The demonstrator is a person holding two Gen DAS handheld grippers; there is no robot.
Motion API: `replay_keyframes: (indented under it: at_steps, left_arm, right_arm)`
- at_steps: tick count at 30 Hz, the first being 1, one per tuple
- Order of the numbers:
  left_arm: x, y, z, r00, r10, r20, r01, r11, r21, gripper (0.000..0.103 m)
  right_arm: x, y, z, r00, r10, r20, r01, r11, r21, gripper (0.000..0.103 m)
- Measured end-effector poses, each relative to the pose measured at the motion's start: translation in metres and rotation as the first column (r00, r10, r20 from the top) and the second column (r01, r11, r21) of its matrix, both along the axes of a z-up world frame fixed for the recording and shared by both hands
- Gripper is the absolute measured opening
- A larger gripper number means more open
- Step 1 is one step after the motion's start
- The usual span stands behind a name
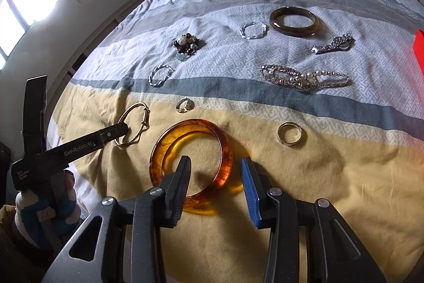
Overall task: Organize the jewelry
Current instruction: 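Grasp the amber bangle with the right gripper while the left gripper grasps the thin silver bangle, then carry the amber bangle with the right gripper while the left carries the silver bangle into the red box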
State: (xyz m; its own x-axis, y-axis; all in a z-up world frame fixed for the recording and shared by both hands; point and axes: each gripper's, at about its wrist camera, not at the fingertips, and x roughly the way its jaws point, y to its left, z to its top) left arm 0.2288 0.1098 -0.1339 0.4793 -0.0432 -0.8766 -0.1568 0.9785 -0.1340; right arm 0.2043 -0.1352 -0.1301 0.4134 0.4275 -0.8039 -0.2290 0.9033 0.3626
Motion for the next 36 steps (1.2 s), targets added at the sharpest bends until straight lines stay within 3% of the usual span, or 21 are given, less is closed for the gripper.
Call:
replay_keyframes:
  at_steps: [10,14,15,24,36]
  left_arm:
    - [0.017,-0.013,-0.014,0.999,-0.040,-0.017,0.041,0.995,0.090,0.034]
    - [0.018,-0.018,-0.010,0.999,-0.042,0.005,0.041,0.990,0.135,0.011]
    - [0.017,-0.018,-0.009,0.999,-0.038,0.007,0.036,0.990,0.139,0.005]
    - [-0.004,-0.025,0.024,0.998,-0.008,0.067,-0.006,0.979,0.202,0.004]
    - [-0.068,-0.047,0.082,0.989,-0.055,0.136,0.016,0.961,0.277,0.004]
  right_arm:
    - [0.014,0.015,-0.018,0.998,0.056,-0.004,-0.056,0.997,-0.059,0.029]
    - [0.013,0.017,-0.016,0.998,0.060,0.035,-0.056,0.994,-0.097,0.012]
    - [0.011,0.017,-0.014,0.997,0.063,0.047,-0.058,0.992,-0.109,0.011]
    - [-0.019,0.010,0.028,0.977,0.096,0.192,-0.057,0.978,-0.200,0.010]
    - [-0.090,-0.043,0.104,0.945,-0.014,0.327,0.086,0.975,-0.205,0.010]
